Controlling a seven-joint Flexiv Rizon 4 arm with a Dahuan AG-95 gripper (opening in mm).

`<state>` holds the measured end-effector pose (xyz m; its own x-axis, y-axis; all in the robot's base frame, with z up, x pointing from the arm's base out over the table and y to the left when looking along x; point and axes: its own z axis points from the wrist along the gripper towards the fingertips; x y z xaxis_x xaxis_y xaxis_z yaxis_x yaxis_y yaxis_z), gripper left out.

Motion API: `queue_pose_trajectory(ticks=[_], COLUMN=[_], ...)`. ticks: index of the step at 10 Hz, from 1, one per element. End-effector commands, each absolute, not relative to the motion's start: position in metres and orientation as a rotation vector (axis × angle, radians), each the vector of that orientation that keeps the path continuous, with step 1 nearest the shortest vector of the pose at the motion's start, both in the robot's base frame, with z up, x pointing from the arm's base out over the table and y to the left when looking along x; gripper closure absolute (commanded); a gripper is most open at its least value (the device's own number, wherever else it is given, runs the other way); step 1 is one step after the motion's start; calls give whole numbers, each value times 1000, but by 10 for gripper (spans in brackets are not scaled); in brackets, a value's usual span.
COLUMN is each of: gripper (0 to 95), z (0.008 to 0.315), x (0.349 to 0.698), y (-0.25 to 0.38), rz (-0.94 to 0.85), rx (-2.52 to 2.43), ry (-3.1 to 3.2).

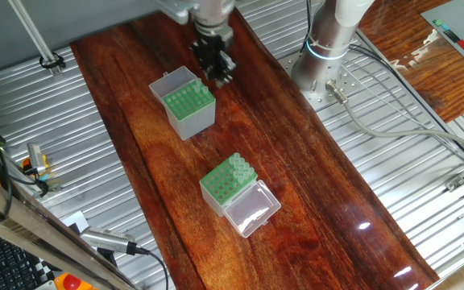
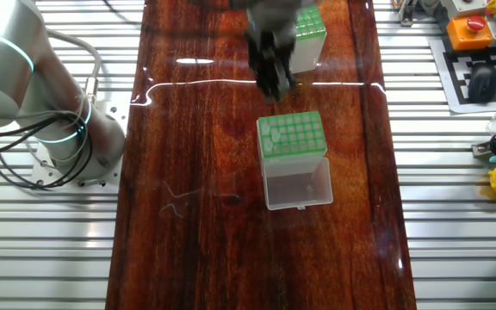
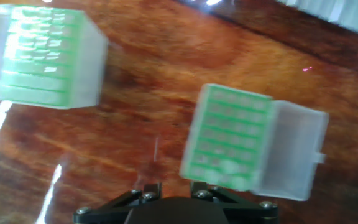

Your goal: Transfer all large pipette tips from one holder to another

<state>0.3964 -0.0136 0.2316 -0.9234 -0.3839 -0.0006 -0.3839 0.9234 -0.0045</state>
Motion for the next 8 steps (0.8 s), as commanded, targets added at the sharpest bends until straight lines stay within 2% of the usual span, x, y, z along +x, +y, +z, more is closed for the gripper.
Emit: queue_pose_trajectory(ticks=[1,8], gripper=[570,570], z=[225,220], x=[401,402], y=[-26,-37], rz=[25,18], rx=[-797,-745], ry=[3049,3050])
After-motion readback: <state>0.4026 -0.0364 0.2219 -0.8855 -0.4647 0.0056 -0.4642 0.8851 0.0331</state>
